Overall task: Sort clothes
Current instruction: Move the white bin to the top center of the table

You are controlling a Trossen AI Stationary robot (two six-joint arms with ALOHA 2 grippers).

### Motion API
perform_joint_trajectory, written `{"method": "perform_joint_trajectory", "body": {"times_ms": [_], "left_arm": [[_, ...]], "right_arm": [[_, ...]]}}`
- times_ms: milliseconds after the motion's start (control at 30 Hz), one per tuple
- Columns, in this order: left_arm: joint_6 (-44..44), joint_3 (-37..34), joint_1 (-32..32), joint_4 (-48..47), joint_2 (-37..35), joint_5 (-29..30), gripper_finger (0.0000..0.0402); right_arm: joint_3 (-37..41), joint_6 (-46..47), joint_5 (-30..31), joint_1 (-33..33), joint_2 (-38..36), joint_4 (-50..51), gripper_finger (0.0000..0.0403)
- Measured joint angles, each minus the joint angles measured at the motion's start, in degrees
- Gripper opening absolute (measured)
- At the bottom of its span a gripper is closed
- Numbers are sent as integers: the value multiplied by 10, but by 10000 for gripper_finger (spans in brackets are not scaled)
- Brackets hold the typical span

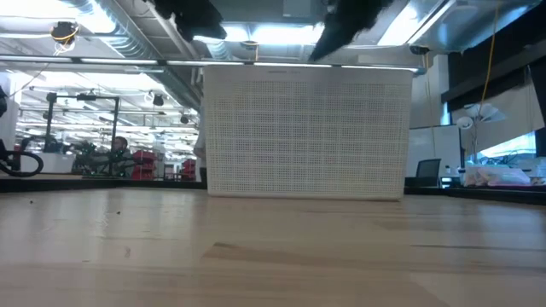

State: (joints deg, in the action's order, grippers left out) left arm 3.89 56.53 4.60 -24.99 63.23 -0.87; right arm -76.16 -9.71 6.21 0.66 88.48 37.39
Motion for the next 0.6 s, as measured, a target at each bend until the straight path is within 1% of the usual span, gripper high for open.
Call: {"method": "perform_joint_trajectory", "body": {"times_ms": [167, 200, 300, 367, 433, 600], "left_arm": [[-6, 0, -16, 1, -23, 10, 203], [-8, 0, -23, -2, -31, 22, 203], [-14, 0, -50, -35, -56, 82, 201], [-15, -11, -69, -41, -78, 119, 193], [-15, -32, -79, -44, -106, 142, 183], [-32, -111, -79, -25, -190, 150, 157]], "right_arm": [[-5, 56, -2, 38, -62, 25, 239], [-5, 66, -7, 45, -73, 34, 239], [9, 90, -8, 61, -112, 46, 239], [40, 105, 5, 70, -145, 38, 235], [81, 120, 12, 72, -180, 20, 226], [214, 155, 14, 71, -291, -64, 189]]}}
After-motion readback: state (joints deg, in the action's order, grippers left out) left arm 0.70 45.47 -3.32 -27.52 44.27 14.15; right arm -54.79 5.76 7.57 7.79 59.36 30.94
